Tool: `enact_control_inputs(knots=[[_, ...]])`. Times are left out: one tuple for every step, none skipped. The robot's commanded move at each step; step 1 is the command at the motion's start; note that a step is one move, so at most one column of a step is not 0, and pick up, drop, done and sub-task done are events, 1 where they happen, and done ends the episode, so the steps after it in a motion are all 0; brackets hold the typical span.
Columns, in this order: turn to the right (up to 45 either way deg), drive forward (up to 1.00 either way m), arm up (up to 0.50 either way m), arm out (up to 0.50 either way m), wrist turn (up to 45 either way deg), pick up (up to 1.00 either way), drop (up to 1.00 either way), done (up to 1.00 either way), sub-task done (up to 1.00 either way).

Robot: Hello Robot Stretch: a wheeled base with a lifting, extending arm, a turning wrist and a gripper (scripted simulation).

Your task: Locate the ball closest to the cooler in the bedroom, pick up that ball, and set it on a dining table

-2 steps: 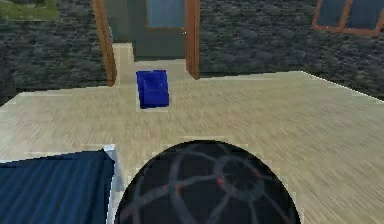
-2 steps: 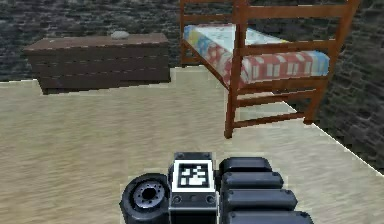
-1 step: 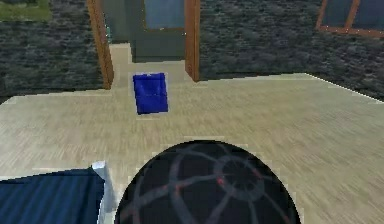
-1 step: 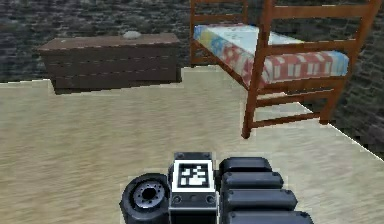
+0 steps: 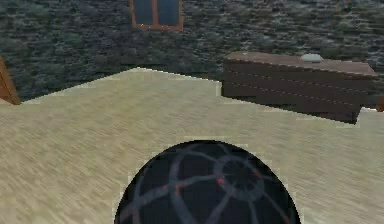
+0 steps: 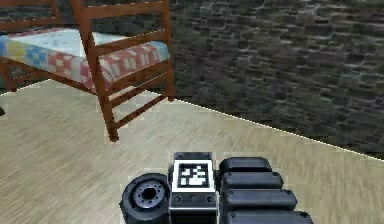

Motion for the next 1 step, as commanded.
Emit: enact_control_inputs(knots=[[30.0, 0.0, 0.0, 0.0, 0.0, 0.0, 0.0, 0.0, 0.0]])
